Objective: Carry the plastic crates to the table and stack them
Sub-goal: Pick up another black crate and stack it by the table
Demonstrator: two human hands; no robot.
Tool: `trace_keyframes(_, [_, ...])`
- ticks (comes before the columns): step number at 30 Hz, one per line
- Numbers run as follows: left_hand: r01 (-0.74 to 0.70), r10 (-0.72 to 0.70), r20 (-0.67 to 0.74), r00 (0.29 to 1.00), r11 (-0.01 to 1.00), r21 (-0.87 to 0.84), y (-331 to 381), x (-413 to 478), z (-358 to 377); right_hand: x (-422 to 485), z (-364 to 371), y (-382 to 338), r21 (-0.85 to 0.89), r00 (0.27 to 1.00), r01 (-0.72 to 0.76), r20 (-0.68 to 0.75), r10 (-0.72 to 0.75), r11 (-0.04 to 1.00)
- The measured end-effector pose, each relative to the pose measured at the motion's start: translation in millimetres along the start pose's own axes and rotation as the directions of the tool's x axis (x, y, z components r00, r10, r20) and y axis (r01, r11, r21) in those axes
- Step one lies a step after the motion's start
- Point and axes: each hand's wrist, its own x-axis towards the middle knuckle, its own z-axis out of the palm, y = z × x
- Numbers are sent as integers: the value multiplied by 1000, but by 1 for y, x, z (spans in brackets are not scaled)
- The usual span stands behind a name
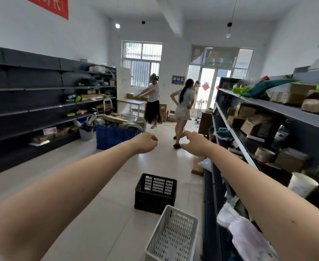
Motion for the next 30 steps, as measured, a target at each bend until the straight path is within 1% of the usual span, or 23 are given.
trace_keyframes(2, [8, -9, 21, 1000, 999, 37, -4, 39, -2, 49, -1, 15, 10, 999, -12, 35, 12, 1000])
trace_keyframes(5, [39, -39, 9, 999, 999, 22, -16, 99, -12, 121, 4, 32, 60, 998, -29, 54, 26, 998])
trace_keyframes(10, [73, -74, 20, 997, 996, 51, -49, 178, -16, 204, 38, 46, 26, 993, 11, 117, -14, 1000])
trace_keyframes(13, [73, -75, 25, 997, 994, 81, -70, 230, -15, 254, 53, 57, 23, 993, 7, 119, -10, 1000])
trace_keyframes(18, [35, -40, 53, 998, 995, 89, -111, 337, -12, 350, 79, 79, 20, 989, -60, 134, 57, 998])
trace_keyframes(21, [28, -33, 116, 993, 999, 46, -140, 404, -3, 408, 94, 89, -13, 981, -114, 157, 115, 993])
trace_keyframes(24, [25, -25, 158, 987, 1000, 2, -168, 474, 3, 471, 106, 101, -7, 976, -164, 146, 163, 987])
trace_keyframes(28, [52, -40, 201, 979, 997, -53, -200, 562, 14, 542, 128, 127, 7, 966, -218, 143, 215, 976])
trace_keyframes(30, [85, -65, 227, 972, 993, -83, -217, 606, 31, 572, 146, 147, 33, 950, -264, 182, 254, 964])
